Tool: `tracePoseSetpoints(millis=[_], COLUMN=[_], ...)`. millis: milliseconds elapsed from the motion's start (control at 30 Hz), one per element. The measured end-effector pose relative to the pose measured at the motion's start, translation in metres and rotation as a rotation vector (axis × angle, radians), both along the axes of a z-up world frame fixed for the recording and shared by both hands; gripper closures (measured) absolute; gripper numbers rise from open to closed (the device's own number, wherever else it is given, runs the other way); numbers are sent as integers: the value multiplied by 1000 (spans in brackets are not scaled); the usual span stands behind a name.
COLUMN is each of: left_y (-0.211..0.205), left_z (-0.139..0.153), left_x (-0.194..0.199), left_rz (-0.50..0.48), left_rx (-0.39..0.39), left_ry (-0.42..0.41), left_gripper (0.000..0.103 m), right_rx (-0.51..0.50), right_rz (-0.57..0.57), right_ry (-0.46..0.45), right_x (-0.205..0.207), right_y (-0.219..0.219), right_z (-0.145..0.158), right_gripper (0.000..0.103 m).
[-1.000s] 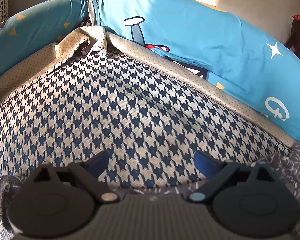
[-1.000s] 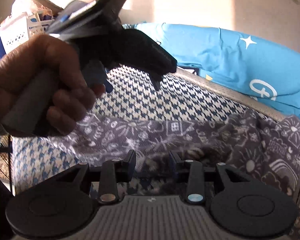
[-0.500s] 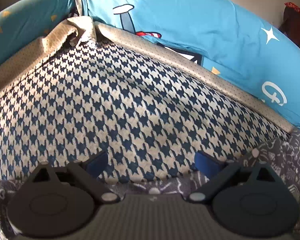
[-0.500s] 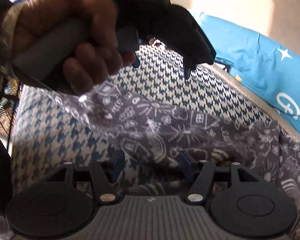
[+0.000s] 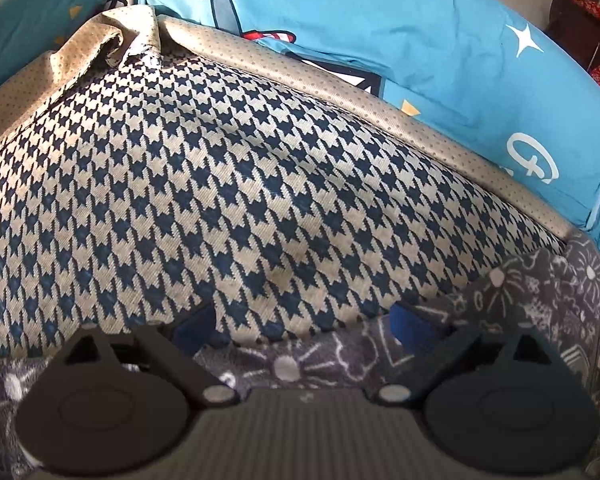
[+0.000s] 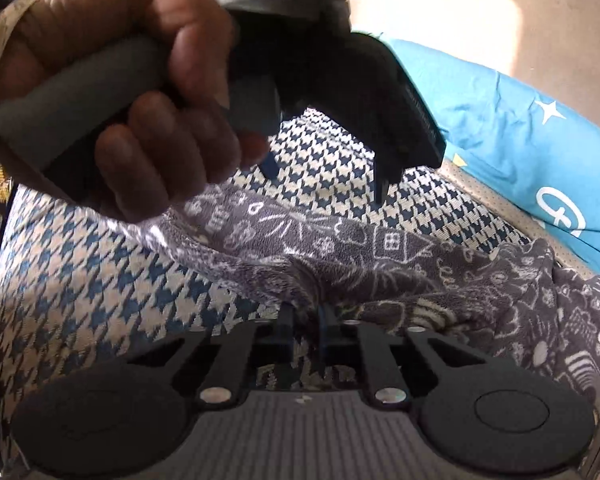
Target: Fold clothes
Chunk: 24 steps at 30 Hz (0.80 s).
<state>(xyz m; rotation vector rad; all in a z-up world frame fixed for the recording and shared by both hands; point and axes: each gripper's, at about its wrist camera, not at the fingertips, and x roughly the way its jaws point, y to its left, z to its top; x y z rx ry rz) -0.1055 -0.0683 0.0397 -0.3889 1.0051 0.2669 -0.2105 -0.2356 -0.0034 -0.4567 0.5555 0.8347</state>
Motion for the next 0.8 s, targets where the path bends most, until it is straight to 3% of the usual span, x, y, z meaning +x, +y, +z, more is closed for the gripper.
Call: tracePoseSetpoints(millis=[100, 167, 267, 367, 700, 800], left_y=[2, 2, 0, -3, -10, -3], left_z=[7, 8, 6, 3, 5, 8], left_x=[-2, -2, 0, 1, 3, 2], left_rz=[-4, -5, -16, -28, -32, -18], left_rx=[14, 22, 22, 25, -17, -15], left_ry=[-23, -26, -19, -10, -28, -36], left_gripper=[6, 6, 6, 6, 6, 6], right_rx=[136, 173, 178, 100, 127, 161], right_rz=[-32, -15, -5, -20, -15, -21], right_ry=[40, 32, 23, 87, 110, 133], right_x=[4, 0, -2, 0, -5, -2], right_y=[-4, -2, 4, 9, 2, -1], right_z=[11, 15, 9, -2, 11, 19], right_gripper=[92, 92, 92, 92, 87, 80])
